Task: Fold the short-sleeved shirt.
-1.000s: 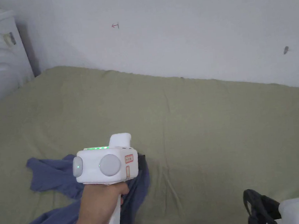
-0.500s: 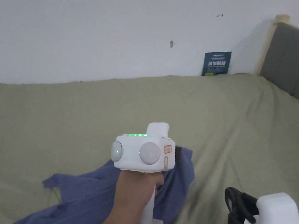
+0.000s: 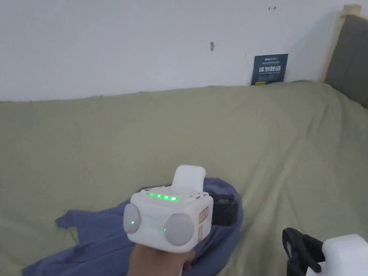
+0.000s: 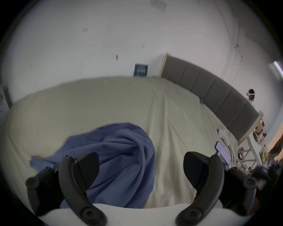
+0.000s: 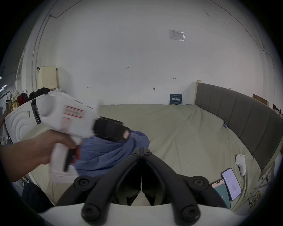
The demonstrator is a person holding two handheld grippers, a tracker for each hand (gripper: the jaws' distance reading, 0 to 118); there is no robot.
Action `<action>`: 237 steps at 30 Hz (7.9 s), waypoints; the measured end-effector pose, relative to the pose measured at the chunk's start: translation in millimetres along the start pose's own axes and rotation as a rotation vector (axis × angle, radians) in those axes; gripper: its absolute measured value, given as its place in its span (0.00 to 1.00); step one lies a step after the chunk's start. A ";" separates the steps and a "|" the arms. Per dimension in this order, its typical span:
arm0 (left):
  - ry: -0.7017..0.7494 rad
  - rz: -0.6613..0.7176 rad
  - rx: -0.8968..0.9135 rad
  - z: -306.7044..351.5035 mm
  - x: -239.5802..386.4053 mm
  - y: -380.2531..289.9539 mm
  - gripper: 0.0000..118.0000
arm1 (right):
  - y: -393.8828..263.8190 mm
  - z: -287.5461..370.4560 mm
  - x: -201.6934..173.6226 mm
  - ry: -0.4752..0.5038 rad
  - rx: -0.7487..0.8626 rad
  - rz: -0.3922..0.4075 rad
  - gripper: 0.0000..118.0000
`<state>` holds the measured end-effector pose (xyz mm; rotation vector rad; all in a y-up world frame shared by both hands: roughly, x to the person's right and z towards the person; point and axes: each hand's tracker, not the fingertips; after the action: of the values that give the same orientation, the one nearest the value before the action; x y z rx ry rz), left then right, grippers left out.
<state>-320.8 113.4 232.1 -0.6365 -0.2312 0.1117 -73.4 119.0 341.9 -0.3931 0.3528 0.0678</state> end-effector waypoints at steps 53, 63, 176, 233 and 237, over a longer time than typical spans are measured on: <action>0.254 0.462 -0.103 113.6 -268.8 -99.2 0.00 | -20.5 11.7 -66.4 0.130 -0.051 0.031 0.00; 0.214 0.408 -0.094 124.6 -237.9 -98.2 0.00 | -18.3 -32.9 -43.9 0.117 -0.126 0.051 0.00; 0.381 0.216 0.188 274.1 -211.5 -80.2 0.00 | 78.9 -58.5 67.1 0.138 -0.149 -0.266 0.03; 0.267 0.164 -0.281 221.1 -242.8 -271.7 0.00 | -34.6 116.5 -49.6 0.163 -0.028 -0.106 0.00; 0.268 0.232 -0.238 235.3 -244.4 -265.5 0.00 | -29.2 97.7 -48.9 0.180 -0.057 -0.093 0.00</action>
<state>-607.2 -6.0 531.1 -0.9058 0.0916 0.2222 -83.8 129.9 454.0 -0.4735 0.5107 -0.0494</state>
